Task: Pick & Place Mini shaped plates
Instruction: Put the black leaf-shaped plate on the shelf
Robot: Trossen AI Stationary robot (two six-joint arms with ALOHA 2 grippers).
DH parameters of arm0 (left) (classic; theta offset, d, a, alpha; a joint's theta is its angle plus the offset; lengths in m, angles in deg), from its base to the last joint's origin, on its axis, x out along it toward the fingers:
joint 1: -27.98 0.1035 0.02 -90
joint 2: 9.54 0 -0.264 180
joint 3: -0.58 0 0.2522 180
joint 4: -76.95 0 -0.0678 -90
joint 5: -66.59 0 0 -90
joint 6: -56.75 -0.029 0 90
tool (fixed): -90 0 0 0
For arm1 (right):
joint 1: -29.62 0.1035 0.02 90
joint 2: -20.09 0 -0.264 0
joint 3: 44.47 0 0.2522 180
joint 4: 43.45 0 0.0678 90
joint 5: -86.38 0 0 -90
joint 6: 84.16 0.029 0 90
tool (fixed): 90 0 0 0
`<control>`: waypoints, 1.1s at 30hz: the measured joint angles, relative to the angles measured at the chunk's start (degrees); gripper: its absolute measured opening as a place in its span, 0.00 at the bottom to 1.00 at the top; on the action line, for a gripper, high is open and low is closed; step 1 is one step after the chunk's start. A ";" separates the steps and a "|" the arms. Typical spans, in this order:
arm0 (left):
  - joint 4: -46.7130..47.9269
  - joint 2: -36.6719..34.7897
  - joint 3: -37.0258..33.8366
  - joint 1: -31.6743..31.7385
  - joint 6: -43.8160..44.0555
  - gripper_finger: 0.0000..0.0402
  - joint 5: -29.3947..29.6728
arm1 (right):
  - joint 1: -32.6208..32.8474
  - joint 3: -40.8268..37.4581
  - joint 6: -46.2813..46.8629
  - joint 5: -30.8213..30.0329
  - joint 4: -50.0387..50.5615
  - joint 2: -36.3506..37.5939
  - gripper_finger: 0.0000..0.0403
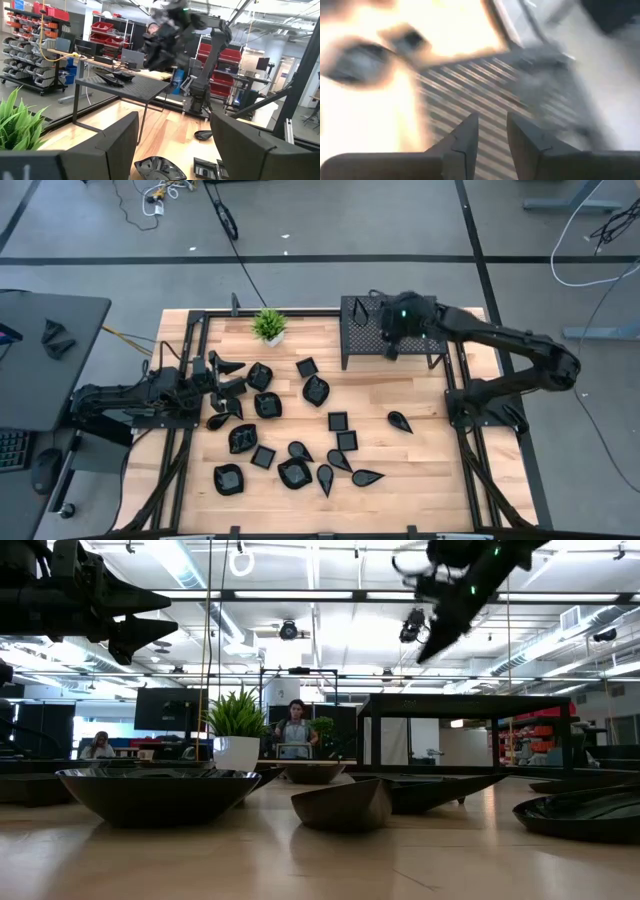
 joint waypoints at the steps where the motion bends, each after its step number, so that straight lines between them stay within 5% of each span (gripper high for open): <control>1: 0.02 0.00 0.00 0.02 0.00 0.63 0.00 | 2.55 0.00 3.28 1.65 -1.31 -0.03 0.26; 6: 0.02 0.00 -0.02 0.00 -0.04 0.63 -0.01 | 16.31 -4.70 13.42 4.13 -19.81 -0.46 0.24; 11: 0.01 0.00 -0.01 0.01 -0.04 0.63 -0.02 | 29.00 -14.22 15.12 3.98 -48.74 -1.23 0.19; 16: 0.00 0.00 -0.02 0.00 0.02 0.63 -0.04 | 39.18 -20.76 14.83 -6.21 -69.58 -4.94 0.14; 22: -0.56 0.00 0.00 0.02 2.42 0.63 -0.02 | 44.39 -21.64 14.89 -16.43 -74.33 -10.76 0.09; 25: -4.90 0.00 0.00 -0.01 6.99 0.63 -0.83 | 44.74 -21.64 15.29 -17.00 -76.33 -13.14 0.07; 30: -13.45 0.00 0.06 -2.42 2.56 0.63 -14.25 | 44.69 -21.62 16.44 -17.20 -78.67 -15.94 0.07; 33: -13.27 0.88 1.25 -5.46 1.43 0.63 -12.81 | 44.69 -21.59 17.05 -17.18 -78.91 -16.80 0.07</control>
